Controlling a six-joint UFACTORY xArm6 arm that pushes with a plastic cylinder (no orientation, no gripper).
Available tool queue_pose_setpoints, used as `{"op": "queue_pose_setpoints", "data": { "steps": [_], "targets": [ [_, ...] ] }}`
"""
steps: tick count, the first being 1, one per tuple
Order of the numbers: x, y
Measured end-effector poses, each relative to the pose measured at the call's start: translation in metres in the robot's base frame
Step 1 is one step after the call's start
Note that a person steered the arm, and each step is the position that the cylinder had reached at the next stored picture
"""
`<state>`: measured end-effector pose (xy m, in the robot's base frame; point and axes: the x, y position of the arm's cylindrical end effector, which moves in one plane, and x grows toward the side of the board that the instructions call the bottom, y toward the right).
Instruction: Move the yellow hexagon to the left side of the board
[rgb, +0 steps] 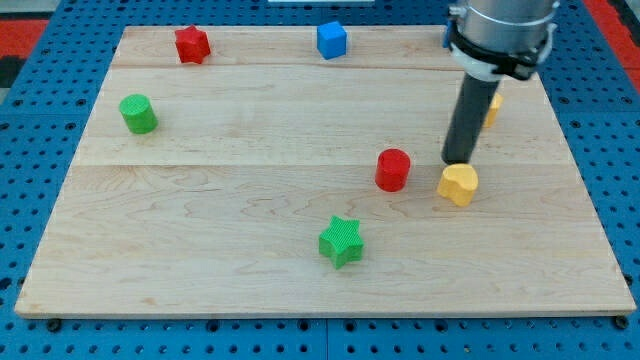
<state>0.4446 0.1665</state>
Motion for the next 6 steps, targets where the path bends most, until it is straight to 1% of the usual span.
{"op": "queue_pose_setpoints", "data": {
  "steps": [1,2,3,4,5,6],
  "targets": [
    [-0.019,0.039],
    [-0.044,0.113],
    [-0.077,0.115],
    [-0.084,0.050],
    [-0.070,-0.069],
    [-0.036,-0.022]
  ]
}}
